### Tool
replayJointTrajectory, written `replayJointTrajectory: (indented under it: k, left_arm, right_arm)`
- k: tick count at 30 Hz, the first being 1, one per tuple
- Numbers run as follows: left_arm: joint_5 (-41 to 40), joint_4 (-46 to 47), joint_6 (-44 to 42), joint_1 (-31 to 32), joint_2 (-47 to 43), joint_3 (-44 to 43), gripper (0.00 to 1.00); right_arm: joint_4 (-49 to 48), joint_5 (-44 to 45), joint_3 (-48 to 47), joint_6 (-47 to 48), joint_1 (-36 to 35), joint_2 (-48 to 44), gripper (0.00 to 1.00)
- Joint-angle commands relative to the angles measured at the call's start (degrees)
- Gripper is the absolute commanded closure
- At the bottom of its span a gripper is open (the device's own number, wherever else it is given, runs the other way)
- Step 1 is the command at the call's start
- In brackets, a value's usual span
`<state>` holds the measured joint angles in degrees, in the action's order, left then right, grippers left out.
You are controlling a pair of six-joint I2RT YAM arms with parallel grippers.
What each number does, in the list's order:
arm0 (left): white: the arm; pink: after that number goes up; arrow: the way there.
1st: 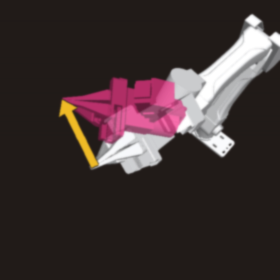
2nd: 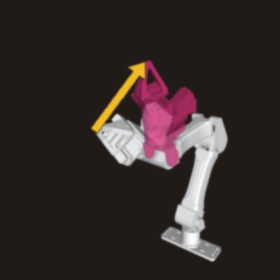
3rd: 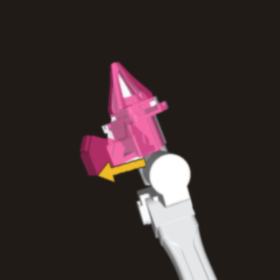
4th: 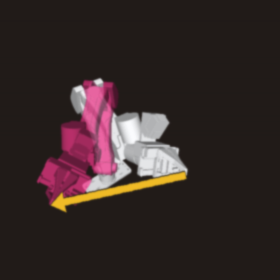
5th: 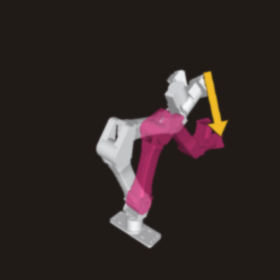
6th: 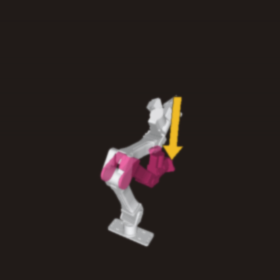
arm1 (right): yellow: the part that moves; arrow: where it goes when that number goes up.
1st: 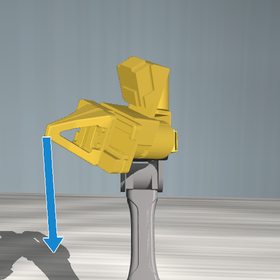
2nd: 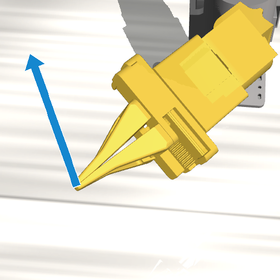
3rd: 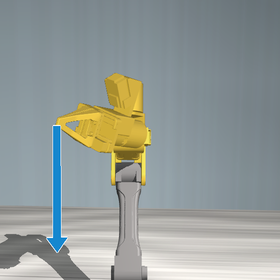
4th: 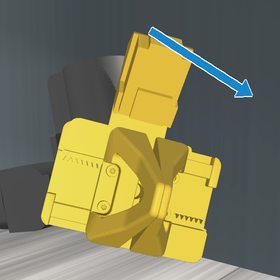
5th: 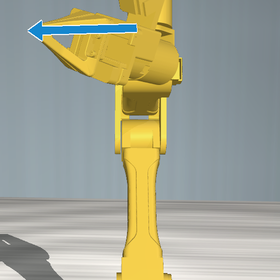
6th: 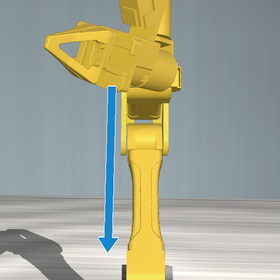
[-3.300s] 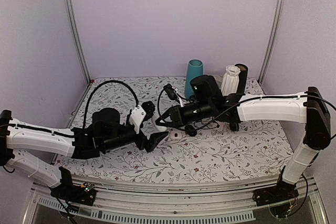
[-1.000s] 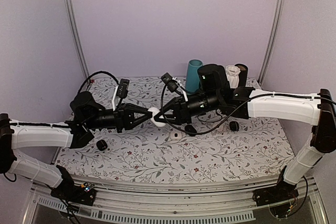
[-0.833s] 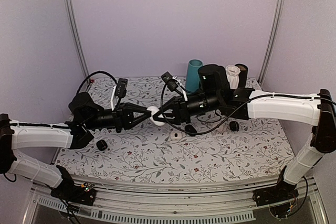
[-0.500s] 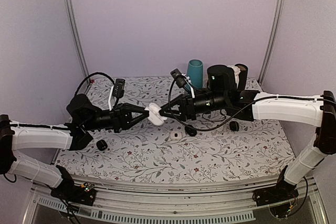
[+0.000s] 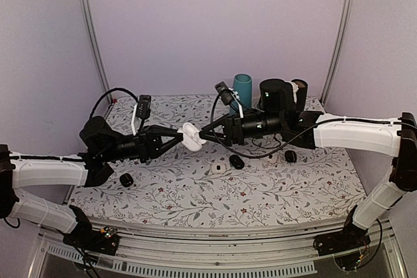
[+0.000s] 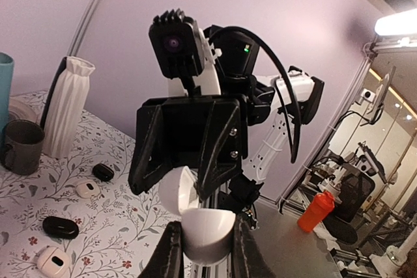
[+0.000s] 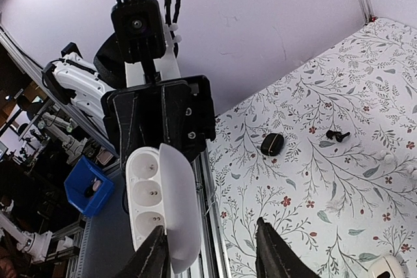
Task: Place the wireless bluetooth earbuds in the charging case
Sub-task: Open the charging case, then move the left earbud to the center of the board.
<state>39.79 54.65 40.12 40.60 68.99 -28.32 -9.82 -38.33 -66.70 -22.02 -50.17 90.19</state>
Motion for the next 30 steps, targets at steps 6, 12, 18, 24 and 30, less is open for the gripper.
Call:
replayJointTrajectory:
  k: [6,12,18,24,30]
  left_arm:
    - [-12.06,-4.02,-3.89,-0.42,-5.22,1.42,1.00]
    - [-17.98,-4.40,-4.54,-0.71,-9.45,4.04,1.00]
    - [-19.57,2.54,-1.50,-0.70,-9.66,6.02,1.00]
    - [-20.30,5.01,-0.66,-0.74,-8.87,5.96,1.00]
    - [-28.34,-2.77,-3.37,-0.81,-11.35,5.50,1.00]
  right_arm:
    - [-7.92,3.62,4.49,-4.68,0.46,-3.03,0.42]
    - [-13.74,8.21,7.97,-8.16,0.51,-3.99,0.39]
    - [-22.47,11.78,11.45,-11.08,-1.10,-4.64,0.39]
    - [-24.54,13.90,9.96,-11.56,-2.57,-2.31,0.40]
    - [-21.96,17.59,8.35,-12.87,-2.48,0.81,0.40]
